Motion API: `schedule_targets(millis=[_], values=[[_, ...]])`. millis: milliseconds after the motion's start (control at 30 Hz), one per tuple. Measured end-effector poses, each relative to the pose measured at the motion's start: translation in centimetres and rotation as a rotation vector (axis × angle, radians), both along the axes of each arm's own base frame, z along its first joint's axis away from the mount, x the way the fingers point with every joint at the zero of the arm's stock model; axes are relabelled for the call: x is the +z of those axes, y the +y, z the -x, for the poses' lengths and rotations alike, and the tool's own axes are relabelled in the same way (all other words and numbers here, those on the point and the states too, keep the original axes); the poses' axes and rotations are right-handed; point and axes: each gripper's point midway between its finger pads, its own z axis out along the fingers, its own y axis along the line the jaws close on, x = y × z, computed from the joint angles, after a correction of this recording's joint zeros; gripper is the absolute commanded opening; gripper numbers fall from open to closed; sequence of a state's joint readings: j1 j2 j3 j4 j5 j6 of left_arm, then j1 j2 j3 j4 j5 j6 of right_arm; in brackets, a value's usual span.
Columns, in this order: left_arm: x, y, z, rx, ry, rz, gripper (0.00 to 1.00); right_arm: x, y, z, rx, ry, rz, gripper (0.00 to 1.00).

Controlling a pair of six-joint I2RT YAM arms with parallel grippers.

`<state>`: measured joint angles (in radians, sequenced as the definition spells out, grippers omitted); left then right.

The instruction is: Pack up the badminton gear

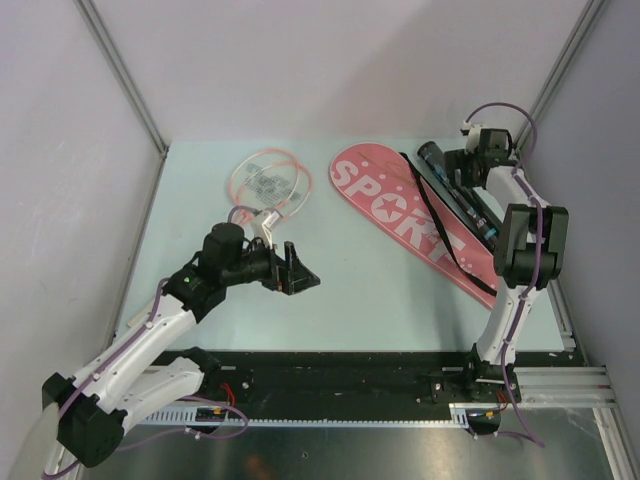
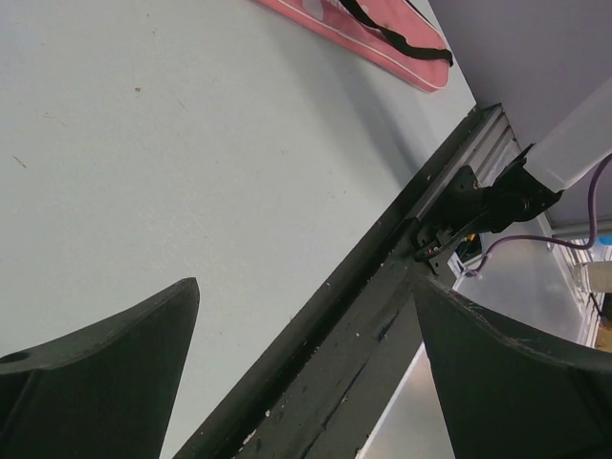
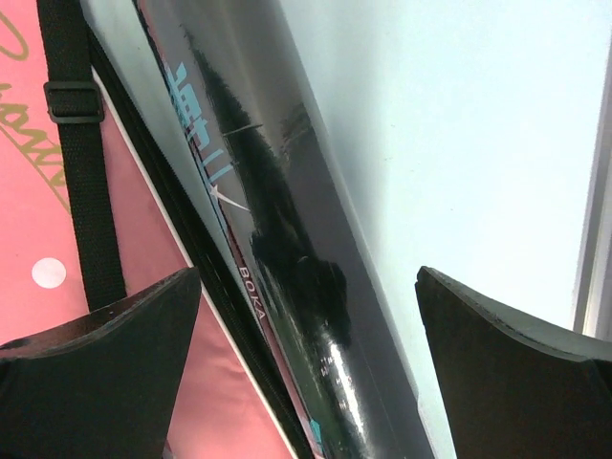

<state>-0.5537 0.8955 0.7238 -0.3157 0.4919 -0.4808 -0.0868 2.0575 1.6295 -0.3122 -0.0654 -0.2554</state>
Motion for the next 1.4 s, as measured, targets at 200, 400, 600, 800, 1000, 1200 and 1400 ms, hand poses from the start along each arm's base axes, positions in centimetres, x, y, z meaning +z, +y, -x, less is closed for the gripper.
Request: schedule_targets(millis=[200, 400, 600, 800, 1000, 1200, 1400], values=[[0.0, 0.0, 0.1, -0.003, 0.0, 0.002, 1.0, 0.9, 1.2, 0.7, -0.011, 0.013, 0.016, 0.98], [-0.1, -0.1, 0.1, -0.008, 0.003, 0.0, 1.0, 3.2, 7.3, 3.2, 0.071, 0.0, -0.103, 0.88], [-0.2, -0.3, 0.3, -0.015, 0.007, -0.003, 1.0, 1.9, 9.7, 4.7, 0.1, 0.053, -0.214, 0.7], [0.0, -0.3, 0.4, -0.019, 0.001, 0.001, 1.0, -2.5, 8.9, 7.6, 0.041, 0.195, -0.182, 0.65], [0.1, -0.4, 0.6, -0.027, 0.002, 0.004, 1.0, -6.3, 9.9, 11.4, 0.035, 0.324, -0.148, 0.42], [0.6, -0.4, 0.8, -0.029, -0.017, 0.015, 1.0, -7.3, 11.1, 12.2, 0.046, 0.345, -0.13, 0.18], [1.0, 0.0, 0.4, 0.01, -0.047, 0.01, 1.0, -6.9, 17.4, 13.5, 0.098, 0.331, -0.215, 0.18]])
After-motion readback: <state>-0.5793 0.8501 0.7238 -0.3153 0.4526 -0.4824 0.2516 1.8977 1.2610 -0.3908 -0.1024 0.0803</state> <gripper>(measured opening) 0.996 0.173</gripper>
